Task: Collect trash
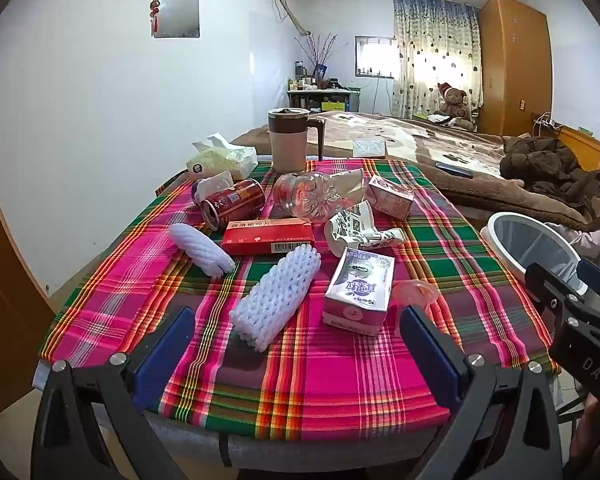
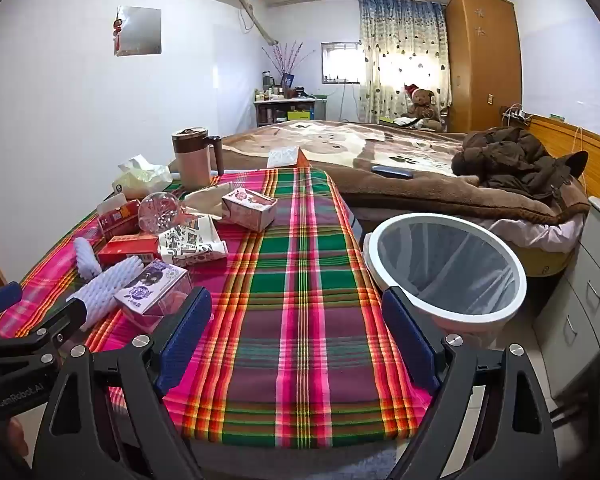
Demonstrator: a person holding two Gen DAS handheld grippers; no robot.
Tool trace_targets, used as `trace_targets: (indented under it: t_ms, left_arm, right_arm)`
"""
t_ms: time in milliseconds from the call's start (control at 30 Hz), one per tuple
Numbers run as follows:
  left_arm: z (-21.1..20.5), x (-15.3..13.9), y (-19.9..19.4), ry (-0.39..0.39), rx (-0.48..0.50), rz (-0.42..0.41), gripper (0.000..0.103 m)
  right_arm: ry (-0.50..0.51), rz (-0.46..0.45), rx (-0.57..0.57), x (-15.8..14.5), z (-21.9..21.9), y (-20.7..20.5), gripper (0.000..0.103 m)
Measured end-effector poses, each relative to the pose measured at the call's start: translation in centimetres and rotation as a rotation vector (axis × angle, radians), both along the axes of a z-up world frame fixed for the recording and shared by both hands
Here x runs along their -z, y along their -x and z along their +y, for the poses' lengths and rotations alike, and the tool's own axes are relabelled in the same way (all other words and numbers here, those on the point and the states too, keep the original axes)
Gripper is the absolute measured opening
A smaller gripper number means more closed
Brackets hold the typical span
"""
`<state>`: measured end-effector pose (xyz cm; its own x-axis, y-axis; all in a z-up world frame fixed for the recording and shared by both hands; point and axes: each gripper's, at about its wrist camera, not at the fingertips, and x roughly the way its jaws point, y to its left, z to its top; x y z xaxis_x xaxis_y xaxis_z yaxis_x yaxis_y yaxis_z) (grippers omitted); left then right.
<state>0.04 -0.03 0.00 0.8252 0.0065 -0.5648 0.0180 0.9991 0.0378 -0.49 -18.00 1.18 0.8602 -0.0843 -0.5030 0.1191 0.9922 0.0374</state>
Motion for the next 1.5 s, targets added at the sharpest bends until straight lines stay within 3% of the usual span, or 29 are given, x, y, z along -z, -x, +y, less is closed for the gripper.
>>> trace_targets:
  t_ms: [267,400,533,1500]
  left_arm:
    - [0.1,-0.1,-0.2,0.011,-0.007,-0.024,0.103]
    - [0.4,-1.2,0.2,0.011,-0.008,-0.078,0.103]
    - [0.3,-2.0,0.9,-0.003,-0.008,-0.126,0.103]
    - [0.4,-2.0,1.2,0.019,-0.010,-0.118,0.103]
  right_arm:
    - [0.009,0.002,-0.001,-0.3,-0.1,0.0,0.089]
    - [0.010,-0.013,-0.006,-0.2,-0.2,-1.1,0.089]
    - [0.008,-0.038,-0.008,-0.8,0.3,0.3,0.089]
    - [0.017,-0.061,0.005,-0.9,0.3,0.5,0.089]
